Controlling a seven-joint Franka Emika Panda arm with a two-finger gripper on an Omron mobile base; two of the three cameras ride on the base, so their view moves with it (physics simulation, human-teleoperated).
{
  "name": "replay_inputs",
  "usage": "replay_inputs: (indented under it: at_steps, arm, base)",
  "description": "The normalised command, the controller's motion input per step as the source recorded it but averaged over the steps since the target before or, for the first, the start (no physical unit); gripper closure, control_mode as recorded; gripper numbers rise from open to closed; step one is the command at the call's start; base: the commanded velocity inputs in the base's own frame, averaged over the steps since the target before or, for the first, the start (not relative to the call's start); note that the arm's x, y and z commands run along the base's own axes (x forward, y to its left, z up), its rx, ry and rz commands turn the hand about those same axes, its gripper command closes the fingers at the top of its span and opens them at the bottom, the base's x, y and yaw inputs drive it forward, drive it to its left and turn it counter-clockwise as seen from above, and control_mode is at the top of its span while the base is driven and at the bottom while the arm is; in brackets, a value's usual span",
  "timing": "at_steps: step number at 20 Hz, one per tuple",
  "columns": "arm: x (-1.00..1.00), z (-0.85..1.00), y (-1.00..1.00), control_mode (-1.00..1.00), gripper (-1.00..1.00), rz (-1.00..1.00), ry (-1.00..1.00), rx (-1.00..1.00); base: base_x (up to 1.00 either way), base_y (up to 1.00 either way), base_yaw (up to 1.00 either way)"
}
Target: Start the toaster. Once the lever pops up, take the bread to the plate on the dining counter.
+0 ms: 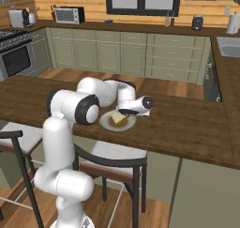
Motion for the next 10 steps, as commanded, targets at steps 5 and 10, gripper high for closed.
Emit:
replay_inputs:
  at_steps: [5, 10]
  arm:
    - [0.00, 0.00, 0.00, -1.00, -1.00, -0.17, 0.03, -0.11]
    - [-0.04, 0.09, 0.02, -1.00, -1.00, -0.19, 0.00, -0.17]
  base:
    - [0.00, 0.00, 0.00]
    - [0.00, 0.00, 0.00]
